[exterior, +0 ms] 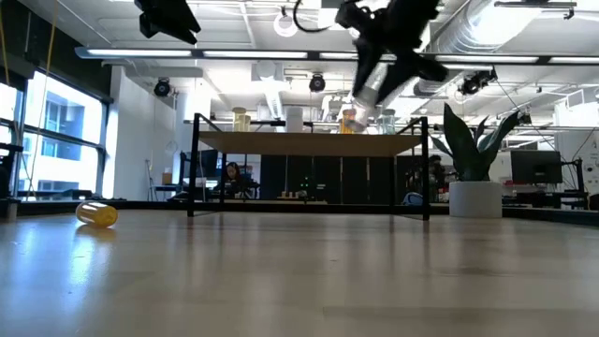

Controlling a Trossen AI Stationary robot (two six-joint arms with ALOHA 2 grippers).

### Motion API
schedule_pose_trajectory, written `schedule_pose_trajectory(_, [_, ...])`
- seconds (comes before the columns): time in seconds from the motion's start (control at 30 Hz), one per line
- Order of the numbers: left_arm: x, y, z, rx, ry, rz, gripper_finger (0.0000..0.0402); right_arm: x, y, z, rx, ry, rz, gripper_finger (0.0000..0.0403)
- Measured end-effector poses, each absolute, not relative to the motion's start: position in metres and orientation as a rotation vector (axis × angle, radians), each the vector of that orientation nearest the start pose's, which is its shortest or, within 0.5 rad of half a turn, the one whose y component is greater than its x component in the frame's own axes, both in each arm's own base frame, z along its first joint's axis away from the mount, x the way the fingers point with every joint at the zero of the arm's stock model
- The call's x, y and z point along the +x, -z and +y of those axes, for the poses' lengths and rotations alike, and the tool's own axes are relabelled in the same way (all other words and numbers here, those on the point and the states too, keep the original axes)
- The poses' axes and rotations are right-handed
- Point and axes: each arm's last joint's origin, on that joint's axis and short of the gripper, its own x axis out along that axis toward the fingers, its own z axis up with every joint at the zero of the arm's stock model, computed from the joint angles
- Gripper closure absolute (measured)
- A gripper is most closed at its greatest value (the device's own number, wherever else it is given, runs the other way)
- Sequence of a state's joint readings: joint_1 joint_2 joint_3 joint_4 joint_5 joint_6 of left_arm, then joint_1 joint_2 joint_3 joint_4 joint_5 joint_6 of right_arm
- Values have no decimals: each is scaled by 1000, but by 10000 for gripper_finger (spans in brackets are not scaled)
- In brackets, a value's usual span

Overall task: Pick and place medicine bottles onto shelf by color
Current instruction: Put the white medicine bottle on the shelf aligned with the other white medicine bottles

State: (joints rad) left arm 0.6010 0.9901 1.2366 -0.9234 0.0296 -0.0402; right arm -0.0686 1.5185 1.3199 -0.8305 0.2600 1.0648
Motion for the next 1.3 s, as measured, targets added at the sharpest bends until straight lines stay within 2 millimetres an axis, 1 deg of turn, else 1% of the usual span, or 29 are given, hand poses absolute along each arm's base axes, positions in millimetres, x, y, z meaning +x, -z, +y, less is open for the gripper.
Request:
schedule_pose_trajectory(0.2, [144, -382, 97, -251, -563, 641, 227, 312, -327, -54, 745, 740, 672, 269])
schedule_pose_trajectory(0.47, [143, -382, 98, -253, -580, 641, 227, 310, -377, -84, 576, 684, 531, 269])
schedule_pose_trajectory(0.6, [143, -382, 98, -253, -580, 641, 227, 307, -399, -95, 484, 668, 476, 269])
schedule_pose_trajectory(0.77, [143, -382, 98, -267, -585, 637, 227, 301, -420, -107, 366, 658, 443, 269])
schedule_pose_trajectory(0.87, [143, -382, 98, -292, -594, 629, 227, 300, -431, -112, 305, 627, 413, 269])
schedule_pose_trajectory(1.03, [143, -382, 98, -297, -595, 628, 227, 312, -442, -117, 213, 568, 401, 269])
schedule_pose_trajectory(1.2, [143, -382, 98, -303, -597, 626, 227, 328, -440, -122, 122, 531, 476, 269])
schedule_pose_trajectory(1.3, [143, -382, 98, -305, -598, 625, 227, 335, -435, -123, 93, 488, 541, 269])
